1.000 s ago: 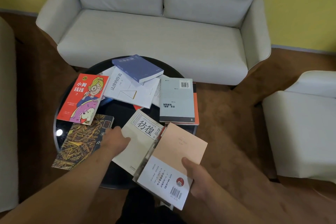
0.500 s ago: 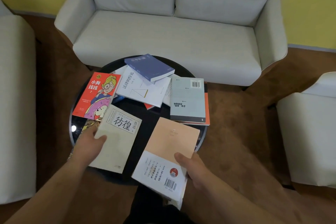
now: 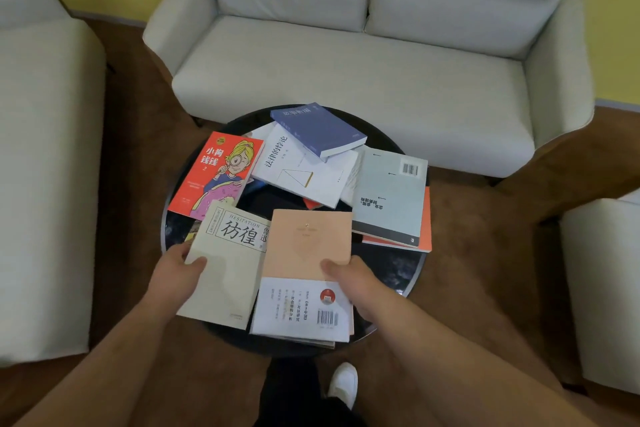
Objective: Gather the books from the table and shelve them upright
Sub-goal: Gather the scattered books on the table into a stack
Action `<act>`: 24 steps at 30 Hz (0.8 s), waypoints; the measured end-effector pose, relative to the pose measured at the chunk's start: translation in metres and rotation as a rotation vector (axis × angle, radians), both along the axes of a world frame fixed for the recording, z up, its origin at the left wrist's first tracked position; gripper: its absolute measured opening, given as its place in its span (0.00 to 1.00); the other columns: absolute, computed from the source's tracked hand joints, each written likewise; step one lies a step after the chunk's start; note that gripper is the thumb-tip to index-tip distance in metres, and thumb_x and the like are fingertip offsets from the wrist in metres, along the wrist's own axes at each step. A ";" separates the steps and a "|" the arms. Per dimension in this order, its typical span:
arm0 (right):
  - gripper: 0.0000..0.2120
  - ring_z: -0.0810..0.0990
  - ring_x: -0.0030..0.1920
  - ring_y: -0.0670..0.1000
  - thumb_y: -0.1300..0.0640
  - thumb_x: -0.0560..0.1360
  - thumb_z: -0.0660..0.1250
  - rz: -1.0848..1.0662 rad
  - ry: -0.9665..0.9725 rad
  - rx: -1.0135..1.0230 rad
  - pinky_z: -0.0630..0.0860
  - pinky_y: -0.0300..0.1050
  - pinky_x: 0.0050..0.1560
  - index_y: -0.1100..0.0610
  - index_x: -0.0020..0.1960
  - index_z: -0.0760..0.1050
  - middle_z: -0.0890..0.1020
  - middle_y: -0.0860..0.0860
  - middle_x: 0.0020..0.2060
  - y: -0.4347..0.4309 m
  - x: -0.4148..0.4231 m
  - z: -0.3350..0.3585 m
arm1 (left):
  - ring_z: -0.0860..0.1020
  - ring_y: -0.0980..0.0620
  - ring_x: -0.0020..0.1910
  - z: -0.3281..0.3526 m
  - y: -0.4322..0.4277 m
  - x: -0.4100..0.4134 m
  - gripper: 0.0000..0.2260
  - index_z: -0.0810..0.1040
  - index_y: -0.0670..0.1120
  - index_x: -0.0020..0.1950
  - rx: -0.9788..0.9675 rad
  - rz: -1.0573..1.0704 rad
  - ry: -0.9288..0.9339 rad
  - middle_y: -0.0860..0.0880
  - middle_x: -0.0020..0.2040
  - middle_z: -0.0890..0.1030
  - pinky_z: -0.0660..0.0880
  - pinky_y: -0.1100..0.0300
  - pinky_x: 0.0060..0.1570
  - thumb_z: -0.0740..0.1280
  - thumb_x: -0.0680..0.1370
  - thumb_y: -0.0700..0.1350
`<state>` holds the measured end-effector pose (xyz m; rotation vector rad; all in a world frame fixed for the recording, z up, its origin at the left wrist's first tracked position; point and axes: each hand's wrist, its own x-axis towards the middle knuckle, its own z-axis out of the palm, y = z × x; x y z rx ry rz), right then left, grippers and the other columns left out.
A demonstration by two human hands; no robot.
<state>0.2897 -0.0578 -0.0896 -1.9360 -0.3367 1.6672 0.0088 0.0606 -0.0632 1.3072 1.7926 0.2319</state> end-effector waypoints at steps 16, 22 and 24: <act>0.18 0.73 0.61 0.53 0.54 0.75 0.62 0.817 -1.025 0.281 0.67 0.49 0.66 0.51 0.63 0.76 0.75 0.50 0.62 -0.010 -0.040 0.034 | 0.82 0.49 0.46 0.016 0.003 -0.020 0.09 0.74 0.50 0.59 -0.141 -0.069 -0.128 0.54 0.49 0.81 0.80 0.54 0.43 0.68 0.80 0.45; 0.18 0.73 0.66 0.52 0.54 0.80 0.63 0.520 -0.910 0.370 0.69 0.44 0.68 0.55 0.69 0.74 0.75 0.51 0.66 0.071 -0.019 0.066 | 0.84 0.48 0.51 0.013 0.015 -0.033 0.10 0.73 0.54 0.61 -0.189 -0.206 -0.231 0.49 0.57 0.82 0.81 0.42 0.53 0.66 0.81 0.46; 0.19 0.72 0.68 0.52 0.54 0.80 0.66 0.417 -0.935 0.360 0.70 0.46 0.68 0.55 0.70 0.73 0.75 0.51 0.67 0.106 -0.002 0.075 | 0.84 0.48 0.49 0.027 0.024 -0.035 0.06 0.74 0.54 0.57 -0.126 -0.225 -0.241 0.50 0.53 0.83 0.82 0.43 0.50 0.65 0.81 0.45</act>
